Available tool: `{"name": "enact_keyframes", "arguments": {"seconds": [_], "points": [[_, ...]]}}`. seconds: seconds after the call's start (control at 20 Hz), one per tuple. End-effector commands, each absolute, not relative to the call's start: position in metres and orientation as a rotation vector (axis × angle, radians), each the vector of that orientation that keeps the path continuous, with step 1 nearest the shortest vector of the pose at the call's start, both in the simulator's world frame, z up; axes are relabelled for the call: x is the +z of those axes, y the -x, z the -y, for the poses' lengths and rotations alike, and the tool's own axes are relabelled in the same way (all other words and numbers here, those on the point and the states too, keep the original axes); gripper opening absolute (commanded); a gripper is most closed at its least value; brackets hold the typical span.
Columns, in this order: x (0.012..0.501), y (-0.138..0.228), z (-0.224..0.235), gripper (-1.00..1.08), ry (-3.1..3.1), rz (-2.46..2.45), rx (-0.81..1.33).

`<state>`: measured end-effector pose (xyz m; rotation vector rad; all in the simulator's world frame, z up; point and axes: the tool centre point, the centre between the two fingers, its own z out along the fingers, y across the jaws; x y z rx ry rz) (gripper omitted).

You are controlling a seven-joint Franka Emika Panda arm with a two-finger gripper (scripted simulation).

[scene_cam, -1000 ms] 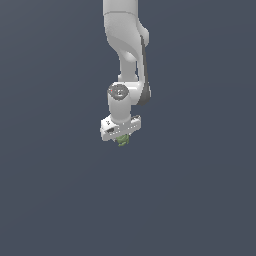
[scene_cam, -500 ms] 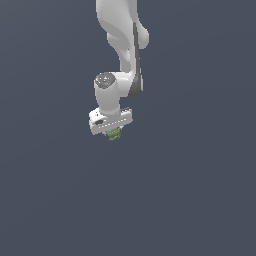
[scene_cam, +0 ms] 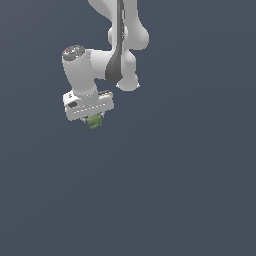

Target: Pick up the object and move it to a goal position.

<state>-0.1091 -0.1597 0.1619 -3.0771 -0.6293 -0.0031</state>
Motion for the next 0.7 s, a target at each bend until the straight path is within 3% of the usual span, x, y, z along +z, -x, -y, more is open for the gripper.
{"name": "enact_keyframes", "arguments": {"seconds": [0.0, 0.65], "points": [[0.180, 0.113, 0.179, -1.00, 3.076, 0.631, -0.003], [0.222, 0.120, 0.225, -1.00, 3.077, 0.631, -0.001]]}}
